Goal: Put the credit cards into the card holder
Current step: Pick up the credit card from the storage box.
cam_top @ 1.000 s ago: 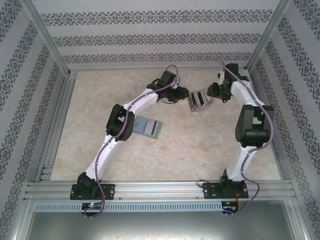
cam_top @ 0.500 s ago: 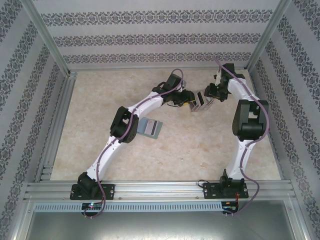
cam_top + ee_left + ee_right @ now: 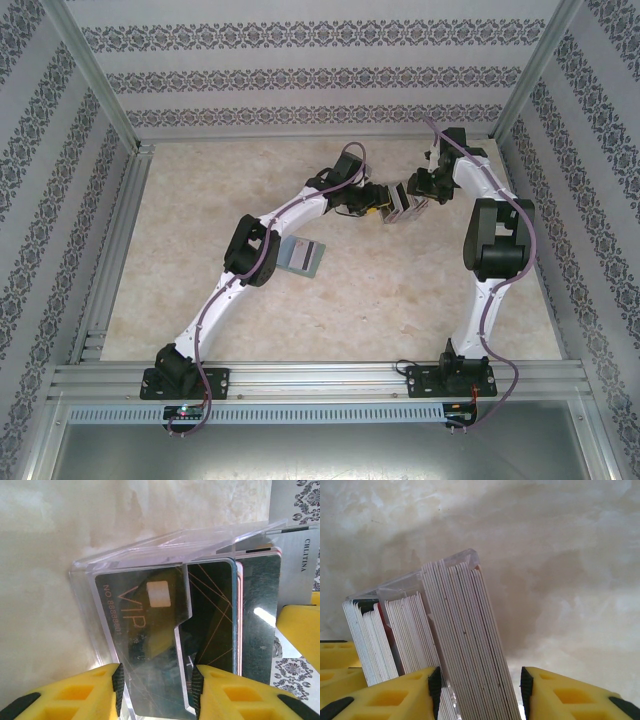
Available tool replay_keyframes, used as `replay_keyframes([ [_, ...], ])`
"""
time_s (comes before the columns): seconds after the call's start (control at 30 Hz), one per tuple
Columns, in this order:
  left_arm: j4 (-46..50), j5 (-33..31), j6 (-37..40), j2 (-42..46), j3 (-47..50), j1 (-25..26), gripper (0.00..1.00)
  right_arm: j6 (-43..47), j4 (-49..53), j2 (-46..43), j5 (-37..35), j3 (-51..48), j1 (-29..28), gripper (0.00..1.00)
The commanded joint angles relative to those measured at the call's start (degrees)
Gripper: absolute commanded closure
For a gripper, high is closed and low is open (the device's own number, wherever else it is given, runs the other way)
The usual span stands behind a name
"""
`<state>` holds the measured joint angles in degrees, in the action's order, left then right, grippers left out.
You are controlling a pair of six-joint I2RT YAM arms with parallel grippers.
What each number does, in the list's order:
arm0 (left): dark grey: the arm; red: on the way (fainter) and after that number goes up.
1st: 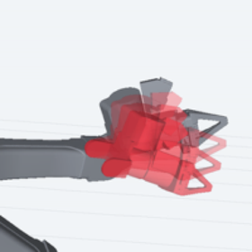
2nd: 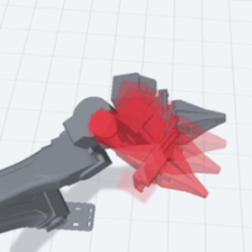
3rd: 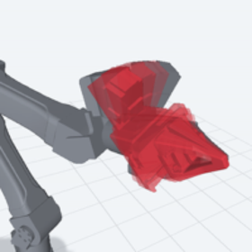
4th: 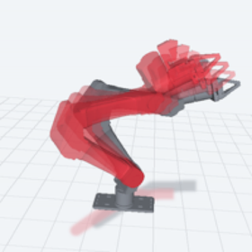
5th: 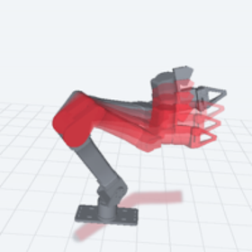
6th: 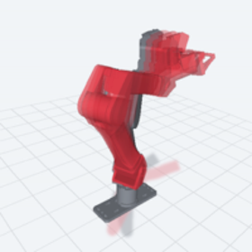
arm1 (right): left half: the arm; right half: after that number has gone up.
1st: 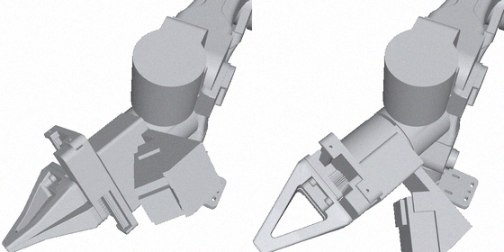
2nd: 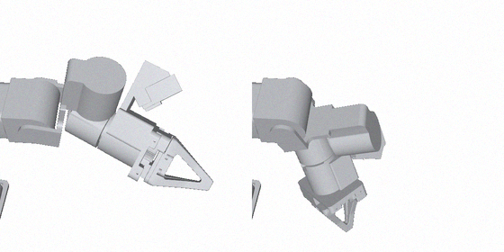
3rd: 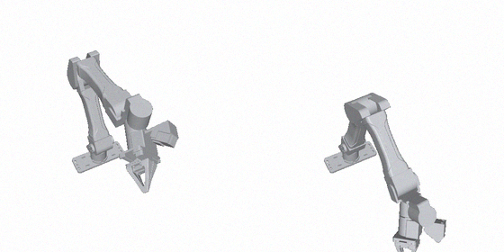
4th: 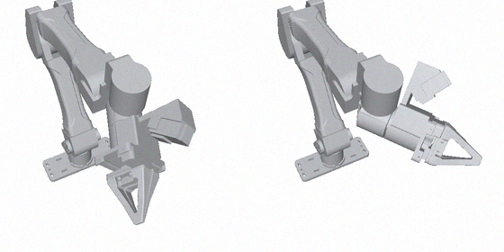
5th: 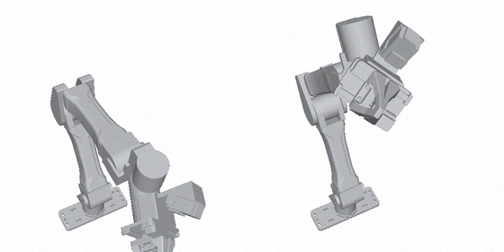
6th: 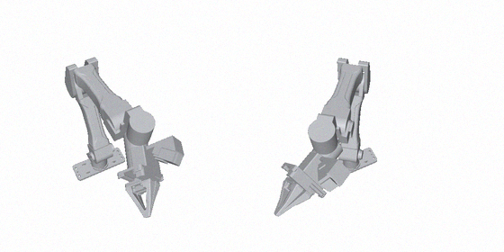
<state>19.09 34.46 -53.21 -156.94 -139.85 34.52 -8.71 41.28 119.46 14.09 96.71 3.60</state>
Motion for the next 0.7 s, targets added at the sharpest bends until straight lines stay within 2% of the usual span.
replay_keyframes([
  [0.0,1.0,-0.3,0.2,-1.8,-1.2,0.3,0.57,1.0,1.6,0.3,-2.3,1.7,-0.4,0.52],
  [0.67,1.7,-1.3,2.0,0.6,3.0,-0.4,0.59,1.6,2.0,-2.1,-5.6,1.2,1.1,0.53],
])
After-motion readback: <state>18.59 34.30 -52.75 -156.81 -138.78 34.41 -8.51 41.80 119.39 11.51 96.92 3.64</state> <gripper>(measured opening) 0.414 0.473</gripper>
